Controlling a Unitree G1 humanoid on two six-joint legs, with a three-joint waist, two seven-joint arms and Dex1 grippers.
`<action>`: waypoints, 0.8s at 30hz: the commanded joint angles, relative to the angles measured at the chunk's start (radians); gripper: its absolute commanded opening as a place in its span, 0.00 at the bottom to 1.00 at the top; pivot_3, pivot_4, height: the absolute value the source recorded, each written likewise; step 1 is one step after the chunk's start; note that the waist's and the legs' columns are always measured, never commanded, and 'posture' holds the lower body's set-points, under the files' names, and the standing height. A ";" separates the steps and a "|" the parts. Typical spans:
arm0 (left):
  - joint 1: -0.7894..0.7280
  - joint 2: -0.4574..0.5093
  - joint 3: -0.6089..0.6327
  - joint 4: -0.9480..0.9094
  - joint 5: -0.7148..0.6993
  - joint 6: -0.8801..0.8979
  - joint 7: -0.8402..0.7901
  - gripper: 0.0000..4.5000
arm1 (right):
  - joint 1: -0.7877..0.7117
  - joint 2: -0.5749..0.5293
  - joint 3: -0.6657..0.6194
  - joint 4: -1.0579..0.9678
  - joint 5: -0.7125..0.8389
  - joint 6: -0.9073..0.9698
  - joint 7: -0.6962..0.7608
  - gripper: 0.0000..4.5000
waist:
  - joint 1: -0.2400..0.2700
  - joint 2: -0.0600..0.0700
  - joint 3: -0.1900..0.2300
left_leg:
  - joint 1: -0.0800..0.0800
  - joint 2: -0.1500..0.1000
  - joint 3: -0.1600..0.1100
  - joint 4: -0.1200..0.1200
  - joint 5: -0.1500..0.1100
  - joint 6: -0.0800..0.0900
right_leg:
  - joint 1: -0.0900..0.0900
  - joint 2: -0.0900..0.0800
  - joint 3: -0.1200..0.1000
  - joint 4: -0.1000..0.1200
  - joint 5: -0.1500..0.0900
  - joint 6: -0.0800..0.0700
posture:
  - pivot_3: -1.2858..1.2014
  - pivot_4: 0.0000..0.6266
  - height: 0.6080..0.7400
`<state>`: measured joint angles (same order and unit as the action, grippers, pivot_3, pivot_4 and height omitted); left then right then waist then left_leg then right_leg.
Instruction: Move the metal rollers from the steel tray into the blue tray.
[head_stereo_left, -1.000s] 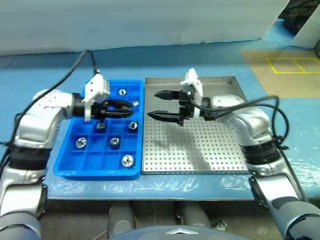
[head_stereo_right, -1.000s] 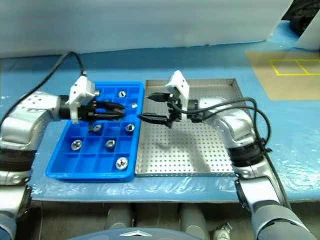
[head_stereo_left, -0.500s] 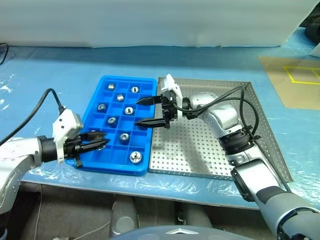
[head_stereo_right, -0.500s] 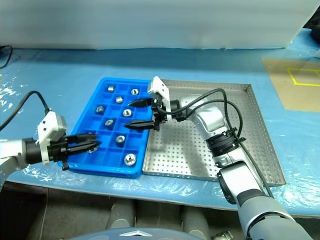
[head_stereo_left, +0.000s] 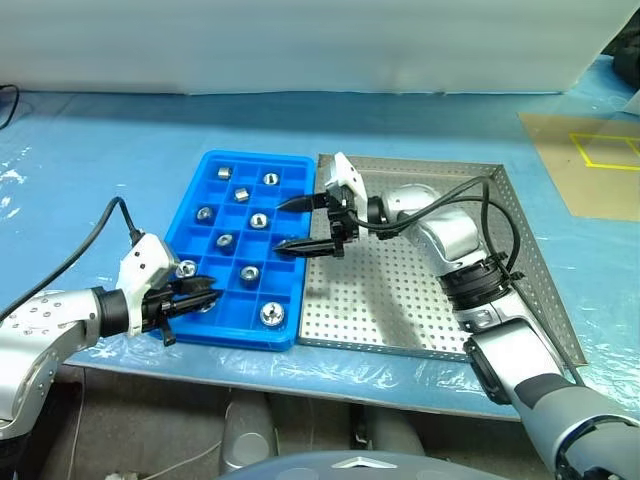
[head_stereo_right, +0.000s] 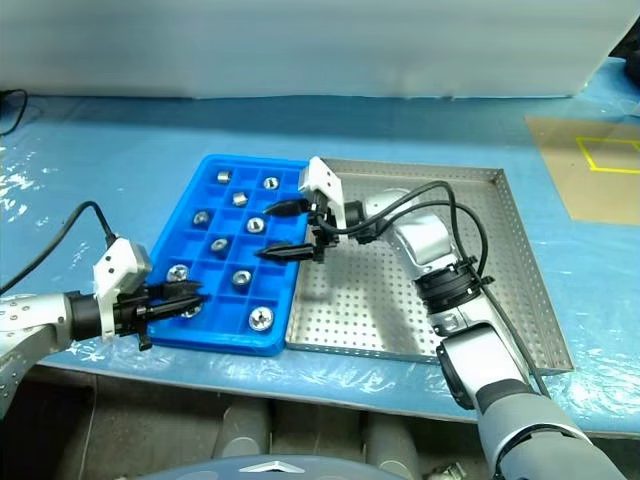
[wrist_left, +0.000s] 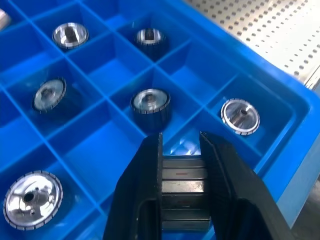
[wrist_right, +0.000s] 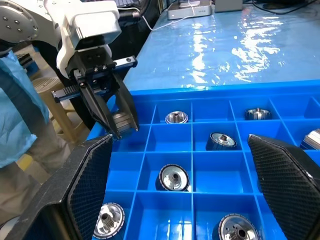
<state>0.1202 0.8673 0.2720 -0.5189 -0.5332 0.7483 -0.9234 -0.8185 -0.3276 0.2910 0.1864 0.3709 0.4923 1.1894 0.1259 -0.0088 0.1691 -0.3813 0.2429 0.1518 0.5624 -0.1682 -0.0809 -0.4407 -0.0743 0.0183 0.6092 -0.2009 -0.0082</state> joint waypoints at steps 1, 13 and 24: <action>0.003 0.026 -0.001 0.006 0.023 -0.032 -0.002 0.18 | 0.001 -0.003 -0.022 -0.028 -0.002 -0.017 -0.006 0.99 | 0.000 0.000 0.000 | 0.000 0.000 0.000 0.000 0.000 0.000 | 0.000 0.000 0.000 0.000 0.000 0.000 | 0.60 0.24 1.00; -0.053 0.027 -0.081 0.075 0.082 -0.085 0.021 0.18 | 0.023 0.008 -0.013 -0.036 -0.028 -0.039 -0.018 0.99 | 0.000 0.000 0.000 | 0.000 0.000 0.000 0.000 0.000 0.000 | 0.000 0.000 0.000 0.001 0.000 0.000 | 0.60 0.24 1.00; -0.246 -0.035 -0.092 0.098 0.003 -0.073 0.028 0.53 | 0.051 -0.004 -0.033 -0.072 -0.017 -0.008 -0.034 0.99 | 0.001 0.000 0.000 | 0.001 0.000 -0.001 0.002 0.001 -0.002 | 0.000 0.000 0.000 0.005 0.000 0.000 | 0.58 0.24 1.00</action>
<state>-0.0882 0.8358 0.1633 -0.4061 -0.4910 0.6737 -0.8928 -0.7685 -0.3259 0.2878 0.1695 0.3375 0.4827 1.1591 0.1264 -0.0090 0.1690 -0.3803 0.2428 0.1510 0.5657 -0.1669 -0.0829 -0.4405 -0.0745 0.0184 0.6159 -0.2010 -0.0084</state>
